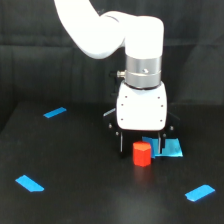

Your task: Pick up the red object from the table

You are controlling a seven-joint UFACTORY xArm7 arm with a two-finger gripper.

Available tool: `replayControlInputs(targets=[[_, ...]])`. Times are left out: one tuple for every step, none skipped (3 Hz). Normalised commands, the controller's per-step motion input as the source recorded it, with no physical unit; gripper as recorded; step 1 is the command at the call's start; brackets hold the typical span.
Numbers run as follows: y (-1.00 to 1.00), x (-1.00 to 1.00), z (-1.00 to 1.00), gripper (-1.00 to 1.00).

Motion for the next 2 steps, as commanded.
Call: replayControlInputs(targets=[[-0.03, 0.07, -0.18, 0.59], [0.07, 0.01, -0.16, 0.62]])
